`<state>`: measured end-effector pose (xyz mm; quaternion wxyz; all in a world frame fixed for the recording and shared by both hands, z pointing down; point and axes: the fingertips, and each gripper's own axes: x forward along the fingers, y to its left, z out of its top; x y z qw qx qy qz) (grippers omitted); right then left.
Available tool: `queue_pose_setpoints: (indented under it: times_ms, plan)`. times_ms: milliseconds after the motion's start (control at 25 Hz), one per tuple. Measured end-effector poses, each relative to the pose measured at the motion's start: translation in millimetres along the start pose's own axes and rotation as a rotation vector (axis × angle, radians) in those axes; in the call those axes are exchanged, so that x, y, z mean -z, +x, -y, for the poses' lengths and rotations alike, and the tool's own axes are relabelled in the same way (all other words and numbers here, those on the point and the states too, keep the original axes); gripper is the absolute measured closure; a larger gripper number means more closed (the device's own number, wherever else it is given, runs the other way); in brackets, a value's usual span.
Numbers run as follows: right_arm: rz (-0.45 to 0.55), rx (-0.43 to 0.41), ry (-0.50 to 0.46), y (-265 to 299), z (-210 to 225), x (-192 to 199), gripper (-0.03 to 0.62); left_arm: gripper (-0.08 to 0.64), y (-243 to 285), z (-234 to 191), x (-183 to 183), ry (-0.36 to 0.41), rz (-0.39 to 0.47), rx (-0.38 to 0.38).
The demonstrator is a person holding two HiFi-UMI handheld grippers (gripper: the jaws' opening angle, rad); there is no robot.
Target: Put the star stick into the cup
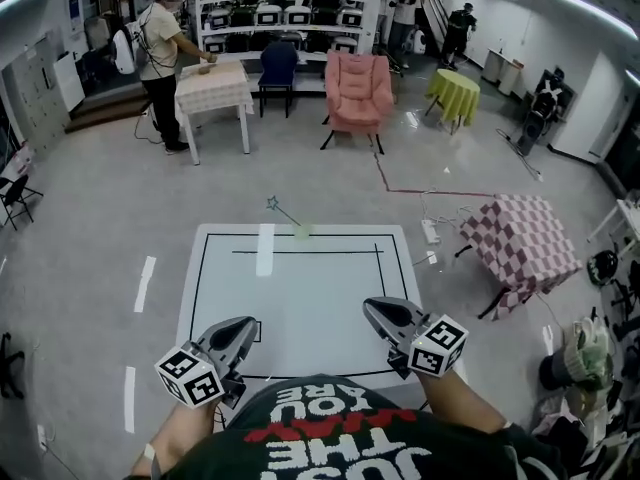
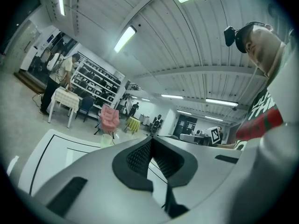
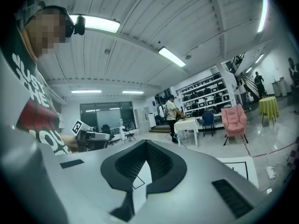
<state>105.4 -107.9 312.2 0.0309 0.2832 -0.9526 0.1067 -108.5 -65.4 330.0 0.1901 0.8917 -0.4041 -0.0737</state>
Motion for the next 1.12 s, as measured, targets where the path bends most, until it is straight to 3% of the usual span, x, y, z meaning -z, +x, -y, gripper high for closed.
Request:
queue_pose_setpoints:
  times_ms: [440,1120]
  plan:
    - [-0.044,0.010,-0.032,16,-9,10,0.560,0.551,-3,-12,0,0.000,-0.011,0.040]
    - [-0.060,-0.025,-0.059,21,-9,5,0.560,0.551,-5,-16,-1,-0.023,-0.007,0.016]
